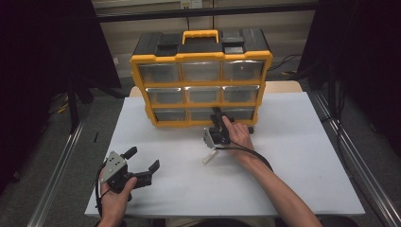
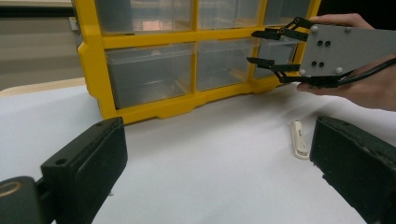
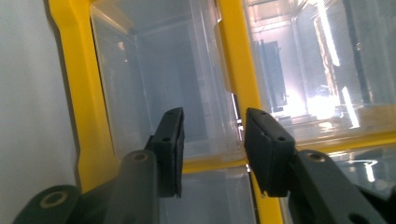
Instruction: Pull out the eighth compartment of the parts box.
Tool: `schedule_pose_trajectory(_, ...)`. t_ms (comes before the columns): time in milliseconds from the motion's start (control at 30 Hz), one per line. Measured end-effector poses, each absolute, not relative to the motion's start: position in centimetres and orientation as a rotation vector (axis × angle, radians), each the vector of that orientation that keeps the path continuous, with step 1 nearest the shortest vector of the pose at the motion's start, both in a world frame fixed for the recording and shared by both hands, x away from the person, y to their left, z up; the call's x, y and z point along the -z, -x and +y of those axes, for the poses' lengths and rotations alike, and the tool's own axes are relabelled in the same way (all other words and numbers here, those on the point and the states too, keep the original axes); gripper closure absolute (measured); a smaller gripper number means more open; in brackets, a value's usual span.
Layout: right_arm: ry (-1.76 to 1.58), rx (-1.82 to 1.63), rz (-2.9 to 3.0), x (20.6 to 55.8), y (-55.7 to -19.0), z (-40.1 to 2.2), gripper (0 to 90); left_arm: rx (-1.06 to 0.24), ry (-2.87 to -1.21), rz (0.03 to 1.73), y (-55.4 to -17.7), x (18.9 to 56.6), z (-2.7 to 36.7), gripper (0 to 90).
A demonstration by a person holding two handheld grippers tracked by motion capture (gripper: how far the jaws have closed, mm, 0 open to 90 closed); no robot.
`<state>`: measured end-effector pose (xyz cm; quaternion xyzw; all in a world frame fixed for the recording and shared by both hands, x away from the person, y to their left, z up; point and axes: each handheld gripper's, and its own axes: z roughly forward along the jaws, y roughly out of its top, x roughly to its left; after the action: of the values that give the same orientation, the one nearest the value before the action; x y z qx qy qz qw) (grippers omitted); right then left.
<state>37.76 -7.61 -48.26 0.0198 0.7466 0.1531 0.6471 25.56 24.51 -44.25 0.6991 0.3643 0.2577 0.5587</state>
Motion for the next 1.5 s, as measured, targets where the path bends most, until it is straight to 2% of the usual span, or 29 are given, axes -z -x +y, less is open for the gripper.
schedule_pose_trajectory(233,-0.008,-0.3,1.66,48.18,-37.91,-7.41,73.0,-0.606,-1.652,0.86,-25.59,44.27,24.62,4.2)
schedule_pose_trajectory(433,0.016,-0.238,1.629,48.71,-37.85,-7.13,72.5,-0.605,-1.664,0.864,-25.56,44.22,24.6,4.2)
schedule_pose_trajectory(767,0.032,-0.222,1.616,48.62,-37.92,-7.07,78.1,-0.601,-1.663,0.86,-25.57,44.22,24.59,4.2)
schedule_pose_trajectory(1500,0.033,-0.233,1.62,48.41,-37.66,-7.2,78.8,-0.61,-1.65,0.864,-25.59,44.26,24.63,4.2)
